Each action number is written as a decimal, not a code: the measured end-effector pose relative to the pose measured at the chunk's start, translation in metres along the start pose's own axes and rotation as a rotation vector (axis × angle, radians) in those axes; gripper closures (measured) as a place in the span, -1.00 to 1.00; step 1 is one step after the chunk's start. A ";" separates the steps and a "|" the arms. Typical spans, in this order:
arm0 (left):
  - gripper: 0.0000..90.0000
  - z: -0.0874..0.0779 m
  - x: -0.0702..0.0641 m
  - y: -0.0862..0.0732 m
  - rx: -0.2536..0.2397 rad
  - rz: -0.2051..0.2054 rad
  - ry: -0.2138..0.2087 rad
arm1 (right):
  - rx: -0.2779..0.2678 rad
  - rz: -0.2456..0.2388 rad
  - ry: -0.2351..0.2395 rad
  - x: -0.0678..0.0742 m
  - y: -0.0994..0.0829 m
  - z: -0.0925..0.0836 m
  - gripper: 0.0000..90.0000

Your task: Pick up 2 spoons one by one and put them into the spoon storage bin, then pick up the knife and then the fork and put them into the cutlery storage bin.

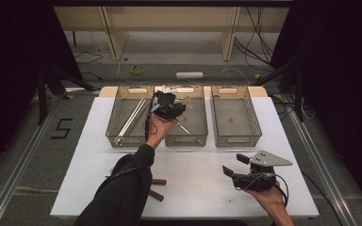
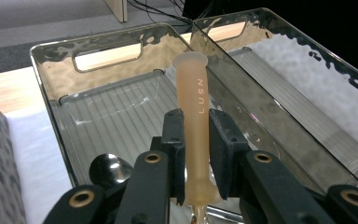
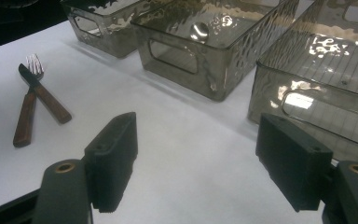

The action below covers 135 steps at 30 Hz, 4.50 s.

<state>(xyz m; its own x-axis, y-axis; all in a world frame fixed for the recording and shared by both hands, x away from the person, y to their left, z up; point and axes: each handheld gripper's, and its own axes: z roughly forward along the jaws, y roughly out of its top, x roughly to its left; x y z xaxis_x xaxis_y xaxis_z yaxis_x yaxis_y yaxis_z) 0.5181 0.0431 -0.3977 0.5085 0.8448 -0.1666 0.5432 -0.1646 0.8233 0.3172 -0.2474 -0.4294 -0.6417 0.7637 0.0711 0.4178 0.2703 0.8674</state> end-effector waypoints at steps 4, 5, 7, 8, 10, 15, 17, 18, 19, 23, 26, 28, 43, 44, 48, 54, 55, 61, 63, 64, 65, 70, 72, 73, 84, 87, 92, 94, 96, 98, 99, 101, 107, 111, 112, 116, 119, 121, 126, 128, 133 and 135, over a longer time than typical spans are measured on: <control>0.69 0.005 0.000 -0.002 0.012 0.001 -0.003 | -0.001 -0.003 0.002 0.000 0.000 0.000 -0.33; 0.69 0.006 -0.001 -0.003 0.008 -0.005 -0.005 | -0.001 0.000 0.002 0.001 0.000 0.000 -0.33; 0.67 0.007 -0.001 -0.003 0.015 0.000 -0.005 | -0.001 -0.004 0.004 0.001 0.000 0.000 -0.33; 0.66 0.008 0.000 -0.004 0.022 -0.003 -0.008 | 0.000 -0.004 0.004 0.001 0.000 0.000 -0.33; 0.56 0.010 0.000 -0.004 0.041 -0.011 -0.015 | 0.002 -0.005 0.005 0.001 0.000 0.000 -0.33; 0.24 -0.001 0.005 -0.001 0.027 -0.035 -0.035 | 0.000 0.001 0.003 0.000 0.000 0.000 -0.33; 0.11 -0.008 0.006 0.001 0.037 -0.032 -0.050 | 0.000 0.002 0.004 0.000 0.000 0.000 -0.32; 0.05 -0.012 0.007 0.002 0.041 -0.025 -0.056 | -0.002 0.003 0.003 0.000 0.000 0.000 -0.33; 0.01 -0.016 0.007 0.002 0.049 -0.014 -0.063 | -0.001 0.000 0.002 0.000 0.000 -0.001 -0.32; -0.16 -0.040 0.007 0.002 0.104 0.052 -0.106 | -0.003 0.003 0.002 0.000 0.000 0.000 -0.33; -0.23 -0.061 0.006 -0.005 0.124 0.130 -0.100 | -0.006 0.003 0.000 0.000 0.000 0.000 -0.32; -0.25 -0.074 0.008 -0.012 0.129 0.139 -0.126 | -0.003 0.004 0.000 0.000 0.000 0.000 -0.32; -0.37 -0.123 0.001 -0.044 0.213 0.298 -0.194 | 0.003 -0.011 0.007 0.002 0.001 0.002 -0.32; -0.38 -0.124 0.001 -0.045 0.212 0.300 -0.198 | 0.000 -0.008 0.008 0.003 0.001 0.001 -0.32; -0.42 -0.125 0.001 -0.050 0.250 0.328 -0.197 | -0.006 -0.008 0.012 0.002 0.001 0.000 -0.32; -0.48 -0.124 -0.003 -0.061 0.307 0.378 -0.202 | -0.016 0.000 0.018 0.002 0.001 -0.001 -0.33; -0.49 -0.124 -0.003 -0.062 0.314 0.383 -0.209 | -0.016 0.003 0.018 0.002 0.001 0.000 -0.34; -0.52 -0.126 0.002 -0.073 0.362 0.402 -0.187 | -0.020 0.012 0.022 0.002 0.001 0.000 -0.36; -0.52 -0.127 0.003 -0.076 0.378 0.411 -0.178 | -0.022 0.014 0.024 0.001 0.001 -0.001 -0.36; -0.52 -0.127 0.004 -0.077 0.389 0.419 -0.173 | -0.022 0.015 0.026 0.002 0.001 -0.001 -0.36; -0.52 -0.127 0.004 -0.078 0.400 0.429 -0.168 | -0.021 0.013 0.025 0.002 0.001 -0.001 -0.36; -0.52 -0.129 0.004 -0.081 0.432 0.455 -0.162 | -0.020 0.011 0.028 0.002 0.001 0.000 -0.36; -0.52 -0.129 0.004 -0.082 0.443 0.464 -0.162 | -0.020 0.009 0.029 0.002 0.001 0.000 -0.36; -0.52 -0.129 0.004 -0.083 0.447 0.464 -0.162 | -0.020 0.009 0.029 0.002 0.001 0.000 -0.36; -0.51 -0.129 0.005 -0.090 0.496 0.501 -0.140 | -0.019 0.007 0.033 0.003 0.002 0.000 -0.37; -0.50 -0.129 0.005 -0.091 0.518 0.515 -0.131 | -0.017 0.007 0.033 0.003 0.002 0.001 -0.36; -0.49 -0.128 0.005 -0.094 0.547 0.525 -0.122 | -0.020 0.009 0.036 0.002 0.002 0.001 -0.37; -0.49 -0.127 0.005 -0.096 0.562 0.532 -0.116 | -0.018 0.009 0.036 0.001 0.002 0.002 -0.37; -0.49 -0.126 0.006 -0.097 0.577 0.539 -0.123 | -0.017 0.012 0.035 0.000 0.002 0.003 -0.37; -0.49 -0.126 0.008 -0.099 0.584 0.538 -0.123 | -0.018 0.015 0.035 0.000 0.002 0.003 -0.37; -0.49 -0.125 0.009 -0.099 0.591 0.544 -0.122 | -0.016 0.015 0.036 0.000 0.003 0.003 -0.37; -0.48 -0.125 0.011 -0.102 0.600 0.539 -0.118 | -0.016 0.009 0.038 0.001 0.003 0.004 -0.37; -0.45 -0.125 0.014 -0.104 0.627 0.547 -0.100 | -0.016 0.007 0.040 0.002 0.003 0.004 -0.37; -0.41 -0.124 0.014 -0.106 0.633 0.548 -0.098 | -0.016 0.007 0.041 0.002 0.003 0.005 -0.37; -0.40 -0.124 0.015 -0.107 0.639 0.550 -0.098 | -0.015 0.007 0.041 0.002 0.003 0.005 -0.37; -0.36 -0.122 0.016 -0.110 0.659 0.557 -0.096 | -0.016 0.006 0.040 0.002 0.003 0.005 -0.37; -0.32 -0.121 0.017 -0.112 0.671 0.562 -0.092 | -0.017 0.001 0.040 0.002 0.003 0.004 -0.37; -0.29 -0.120 0.016 -0.112 0.674 0.567 -0.097 | -0.019 0.000 0.041 0.002 0.004 0.004 -0.37; -0.19 -0.121 0.016 -0.112 0.681 0.577 -0.107 | -0.015 0.003 0.045 0.001 0.003 0.004 -0.37; -0.15 -0.122 0.016 -0.112 0.678 0.573 -0.112 | -0.016 0.005 0.044 0.001 0.003 0.005 -0.37; -0.06 -0.124 0.014 -0.113 0.672 0.590 -0.117 | -0.014 -0.002 0.045 0.003 0.004 0.005 -0.37; -0.01 -0.124 0.012 -0.115 0.679 0.597 -0.126 | -0.012 -0.007 0.048 0.003 0.004 0.004 -0.37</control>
<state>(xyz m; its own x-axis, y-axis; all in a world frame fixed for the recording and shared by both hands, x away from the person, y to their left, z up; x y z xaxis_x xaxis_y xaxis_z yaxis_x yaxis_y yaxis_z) 0.3790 0.1355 -0.4267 0.8789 0.4679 0.0933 0.4227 -0.8543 0.3025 0.3190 -0.2415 -0.4281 -0.6750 0.7325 0.0881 0.4055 0.2686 0.8737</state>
